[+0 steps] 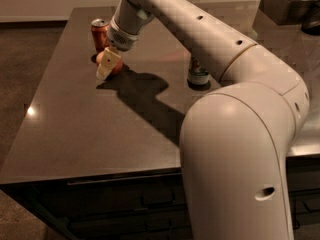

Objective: Move apple near coke can

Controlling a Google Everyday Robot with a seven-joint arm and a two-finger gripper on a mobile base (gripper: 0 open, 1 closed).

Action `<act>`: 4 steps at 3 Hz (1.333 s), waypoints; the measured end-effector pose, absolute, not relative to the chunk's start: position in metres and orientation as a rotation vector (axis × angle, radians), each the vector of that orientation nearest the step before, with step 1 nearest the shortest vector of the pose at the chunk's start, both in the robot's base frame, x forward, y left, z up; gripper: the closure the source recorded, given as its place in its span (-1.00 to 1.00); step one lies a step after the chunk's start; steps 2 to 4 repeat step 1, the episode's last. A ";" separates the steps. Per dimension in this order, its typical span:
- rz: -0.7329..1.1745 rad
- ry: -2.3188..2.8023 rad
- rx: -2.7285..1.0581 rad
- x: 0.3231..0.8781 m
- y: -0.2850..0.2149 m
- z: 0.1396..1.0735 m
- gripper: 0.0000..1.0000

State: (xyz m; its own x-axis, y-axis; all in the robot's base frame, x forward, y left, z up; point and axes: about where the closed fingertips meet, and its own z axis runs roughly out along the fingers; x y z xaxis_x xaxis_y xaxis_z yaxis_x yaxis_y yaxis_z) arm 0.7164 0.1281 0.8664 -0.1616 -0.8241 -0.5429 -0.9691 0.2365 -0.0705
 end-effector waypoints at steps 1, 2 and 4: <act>0.406 2.042 -1.638 0.716 0.128 0.866 -1.00; 0.406 2.042 -1.638 0.716 0.128 0.866 -1.00; 0.406 2.042 -1.638 0.716 0.128 0.866 -1.00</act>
Offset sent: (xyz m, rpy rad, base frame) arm 0.0000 0.0000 0.0000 0.0000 0.0000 0.0000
